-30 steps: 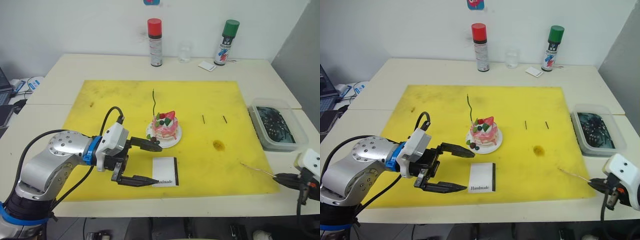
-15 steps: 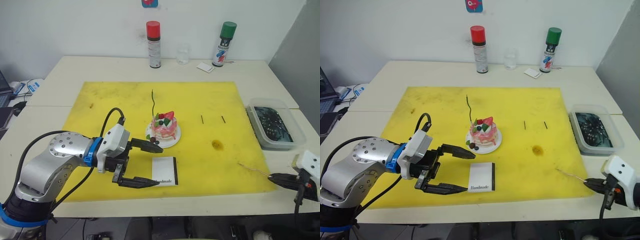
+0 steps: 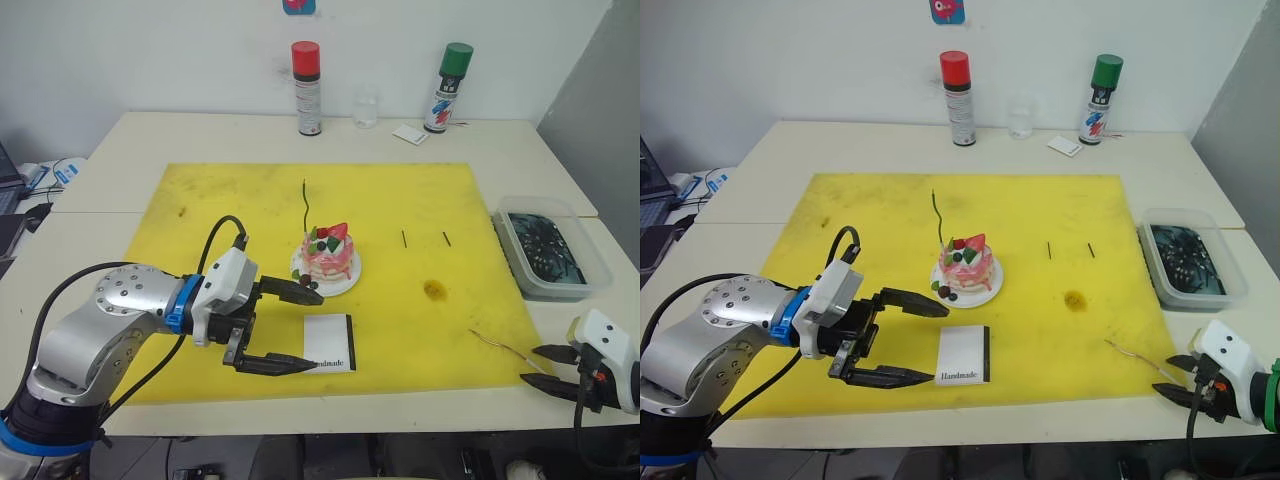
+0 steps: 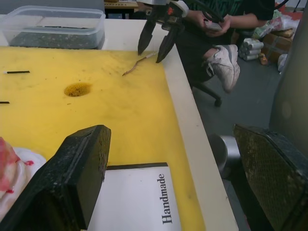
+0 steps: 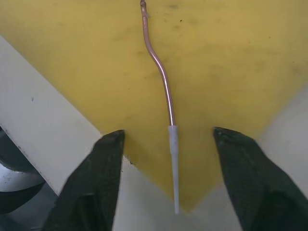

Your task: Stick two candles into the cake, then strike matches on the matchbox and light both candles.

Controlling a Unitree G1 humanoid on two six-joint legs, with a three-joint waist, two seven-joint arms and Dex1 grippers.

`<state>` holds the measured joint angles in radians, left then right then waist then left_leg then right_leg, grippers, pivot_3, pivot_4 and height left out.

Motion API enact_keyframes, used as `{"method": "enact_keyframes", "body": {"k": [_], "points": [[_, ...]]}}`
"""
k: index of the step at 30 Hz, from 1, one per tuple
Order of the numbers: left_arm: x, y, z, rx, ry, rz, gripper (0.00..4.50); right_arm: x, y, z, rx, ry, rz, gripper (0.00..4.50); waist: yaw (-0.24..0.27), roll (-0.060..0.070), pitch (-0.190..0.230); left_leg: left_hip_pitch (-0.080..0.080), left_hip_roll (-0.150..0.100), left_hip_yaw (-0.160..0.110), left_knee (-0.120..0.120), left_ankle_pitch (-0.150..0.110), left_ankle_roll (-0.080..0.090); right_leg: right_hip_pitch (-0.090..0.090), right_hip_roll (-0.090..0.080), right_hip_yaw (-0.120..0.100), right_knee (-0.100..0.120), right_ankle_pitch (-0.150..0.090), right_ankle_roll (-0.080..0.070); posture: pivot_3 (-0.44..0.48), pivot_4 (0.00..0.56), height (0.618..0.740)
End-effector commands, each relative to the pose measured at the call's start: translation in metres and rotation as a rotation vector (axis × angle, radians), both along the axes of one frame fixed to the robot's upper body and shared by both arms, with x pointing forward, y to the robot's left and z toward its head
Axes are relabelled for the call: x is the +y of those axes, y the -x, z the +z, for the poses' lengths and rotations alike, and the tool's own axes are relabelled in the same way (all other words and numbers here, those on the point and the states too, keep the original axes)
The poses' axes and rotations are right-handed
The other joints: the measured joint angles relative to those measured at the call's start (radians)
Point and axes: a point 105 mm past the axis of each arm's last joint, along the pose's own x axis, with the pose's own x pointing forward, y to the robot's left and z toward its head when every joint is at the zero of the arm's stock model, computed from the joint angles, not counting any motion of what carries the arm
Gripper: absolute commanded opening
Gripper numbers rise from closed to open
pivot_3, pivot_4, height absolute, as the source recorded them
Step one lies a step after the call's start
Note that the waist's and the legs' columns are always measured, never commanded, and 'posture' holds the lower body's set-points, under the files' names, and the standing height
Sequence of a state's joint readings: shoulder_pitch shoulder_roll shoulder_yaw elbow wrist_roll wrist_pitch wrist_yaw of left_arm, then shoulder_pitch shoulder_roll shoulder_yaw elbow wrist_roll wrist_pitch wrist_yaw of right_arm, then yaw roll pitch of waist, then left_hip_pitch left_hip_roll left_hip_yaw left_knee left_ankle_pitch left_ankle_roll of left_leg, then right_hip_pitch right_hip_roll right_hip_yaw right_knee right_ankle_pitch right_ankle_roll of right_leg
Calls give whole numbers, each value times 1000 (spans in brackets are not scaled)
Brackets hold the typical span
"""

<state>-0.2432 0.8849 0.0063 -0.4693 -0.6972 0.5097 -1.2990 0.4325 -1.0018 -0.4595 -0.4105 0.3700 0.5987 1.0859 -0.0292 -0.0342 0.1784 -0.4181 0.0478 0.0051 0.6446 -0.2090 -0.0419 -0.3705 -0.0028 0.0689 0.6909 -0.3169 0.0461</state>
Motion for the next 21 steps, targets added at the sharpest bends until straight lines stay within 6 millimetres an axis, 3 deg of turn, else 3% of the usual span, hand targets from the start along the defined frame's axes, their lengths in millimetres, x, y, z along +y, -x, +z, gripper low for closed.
{"method": "enact_keyframes", "body": {"k": [1,4,6,10,13,21], "points": [[4,0,5,-64,-15,3,4500,1,-5,34,-51,51,62,3242,0,0,0,0,0,0,0,0,0,0,0,0,0,0,0,0,150,740],[4,0,2,-74,-19,5,4500,6,-2,50,15,119,122,3242,-1,1,0,1,0,0,0,0,0,0,0,1,0,0,0,0,150,740],[3,0,1,-89,-23,-2,4500,3,1,51,99,274,144,3242,0,1,0,1,0,0,0,0,0,0,0,0,0,0,0,0,150,740],[-2,2,0,-128,-23,-27,4500,5,-11,55,165,356,68,3242,-1,1,0,1,1,1,-1,0,0,0,0,0,-2,0,0,0,150,740],[-6,6,0,-164,-23,-57,4500,10,-17,48,189,365,62,3242,0,1,0,0,1,1,-1,0,0,-1,-2,1,-3,0,0,0,150,740],[-16,23,25,-114,138,-126,4500,13,-30,27,201,376,32,3242,1,2,1,-7,0,-1,-2,-1,1,-4,-2,-1,-9,2,-2,0,150,740]]}}
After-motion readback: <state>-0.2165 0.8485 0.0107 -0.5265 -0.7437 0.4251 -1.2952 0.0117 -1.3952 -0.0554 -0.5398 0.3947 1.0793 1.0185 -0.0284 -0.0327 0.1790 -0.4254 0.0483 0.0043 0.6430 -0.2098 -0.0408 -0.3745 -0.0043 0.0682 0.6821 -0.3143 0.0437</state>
